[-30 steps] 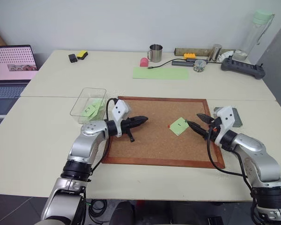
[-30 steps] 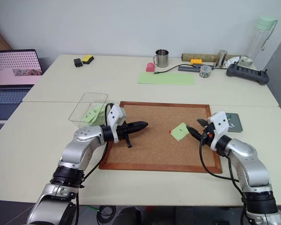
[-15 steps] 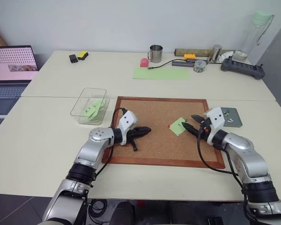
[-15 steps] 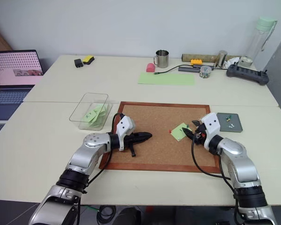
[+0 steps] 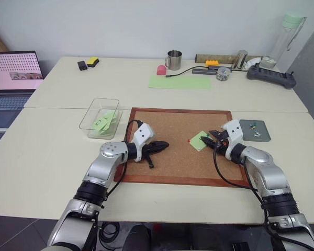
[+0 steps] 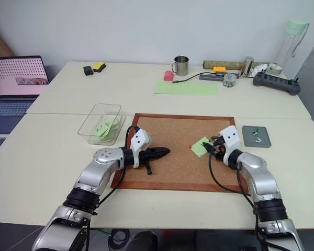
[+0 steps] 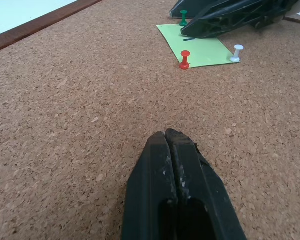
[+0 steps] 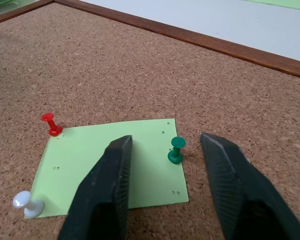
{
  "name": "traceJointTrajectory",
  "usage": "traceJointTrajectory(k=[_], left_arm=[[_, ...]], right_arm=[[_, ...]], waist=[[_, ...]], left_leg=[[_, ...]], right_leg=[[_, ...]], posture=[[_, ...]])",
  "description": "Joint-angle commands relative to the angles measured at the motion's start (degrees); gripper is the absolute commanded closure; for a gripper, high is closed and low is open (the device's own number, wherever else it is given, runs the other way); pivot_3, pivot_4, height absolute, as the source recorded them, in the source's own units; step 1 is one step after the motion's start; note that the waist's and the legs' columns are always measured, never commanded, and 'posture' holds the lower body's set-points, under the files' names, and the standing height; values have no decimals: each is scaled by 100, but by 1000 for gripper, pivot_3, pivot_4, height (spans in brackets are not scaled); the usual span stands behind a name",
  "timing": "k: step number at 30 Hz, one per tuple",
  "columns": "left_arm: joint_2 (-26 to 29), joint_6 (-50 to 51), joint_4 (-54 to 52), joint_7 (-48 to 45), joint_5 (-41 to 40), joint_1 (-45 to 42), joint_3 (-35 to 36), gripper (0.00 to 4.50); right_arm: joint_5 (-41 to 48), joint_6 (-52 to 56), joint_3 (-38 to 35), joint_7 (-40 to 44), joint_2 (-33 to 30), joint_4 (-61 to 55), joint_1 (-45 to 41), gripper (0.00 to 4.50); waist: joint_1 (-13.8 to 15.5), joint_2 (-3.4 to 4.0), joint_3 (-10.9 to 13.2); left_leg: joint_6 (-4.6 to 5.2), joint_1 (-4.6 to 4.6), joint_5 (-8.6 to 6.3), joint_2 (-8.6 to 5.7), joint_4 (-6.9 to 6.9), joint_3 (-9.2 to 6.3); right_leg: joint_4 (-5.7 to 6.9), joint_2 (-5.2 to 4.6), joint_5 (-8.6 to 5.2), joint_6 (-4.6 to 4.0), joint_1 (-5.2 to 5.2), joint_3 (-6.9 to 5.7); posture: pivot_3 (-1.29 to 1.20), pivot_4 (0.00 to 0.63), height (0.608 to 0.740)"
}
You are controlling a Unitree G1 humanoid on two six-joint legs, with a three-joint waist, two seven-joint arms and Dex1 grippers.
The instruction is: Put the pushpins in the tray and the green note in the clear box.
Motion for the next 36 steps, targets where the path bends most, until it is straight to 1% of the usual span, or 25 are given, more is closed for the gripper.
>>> traceJointTrajectory(k=[1,3,6,7,13,17,20,29,32,36], left_arm=[[45,161,-87,-23,68,96,-96,4500],[45,189,-107,-19,68,98,-94,4500],[44,206,-101,-10,77,93,-96,4500],[44,211,-102,-6,80,92,-95,4500],[48,263,-121,-4,75,87,-94,4500],[93,391,-152,-41,83,98,-132,4500],[117,427,-159,-47,97,111,-146,4500],[154,490,-164,-88,126,114,-186,4500],[161,498,-196,-93,122,135,-192,4500],[170,509,-227,-100,118,163,-199,4500]], right_arm=[[26,-176,-92,50,11,-47,-125,3339],[21,-206,-108,32,23,-11,-142,3817],[5,-268,-142,-17,46,62,-180,4401],[3,-282,-149,-23,51,80,-189,4472],[46,-404,-218,-47,85,78,-214,4472],[322,-440,-267,141,135,-427,-158,4472],[436,-373,-319,90,169,-779,-120,4472],[466,-233,-460,6,32,-1188,19,4472],[494,-131,-691,-265,-11,-1203,24,4472],[97,-108,-1414,-1415,-151,-528,-288,4472]], waist=[[0,0,0],[-1,0,0],[-4,0,0],[-7,0,0],[-11,0,0],[-13,0,0],[-13,1,1],[-9,1,0],[-9,1,0],[-7,1,0]], left_leg=[[0,0,0,0,0,-1],[0,0,0,0,0,-1],[0,0,0,0,1,-1],[0,0,0,0,1,-1],[1,1,0,0,5,-3],[1,1,-1,0,6,-3],[1,-1,-1,0,6,-3],[2,-1,-1,-1,6,-13],[1,-1,-1,-1,6,-13],[1,-1,-1,-1,6,-12]], right_leg=[[0,0,0,0,0,0],[0,0,0,0,0,0],[1,0,0,0,0,0],[1,0,0,0,0,0],[8,1,0,0,0,1],[10,2,0,0,0,1],[11,2,0,0,-4,2],[11,5,0,0,-2,0],[11,5,0,0,-2,0],[11,4,0,0,-2,2]], posture=[[0,150,740],[0,150,740],[0,150,740],[0,150,740],[0,150,740],[0,150,740],[0,150,740],[0,150,740],[0,150,740],[0,150,740]])
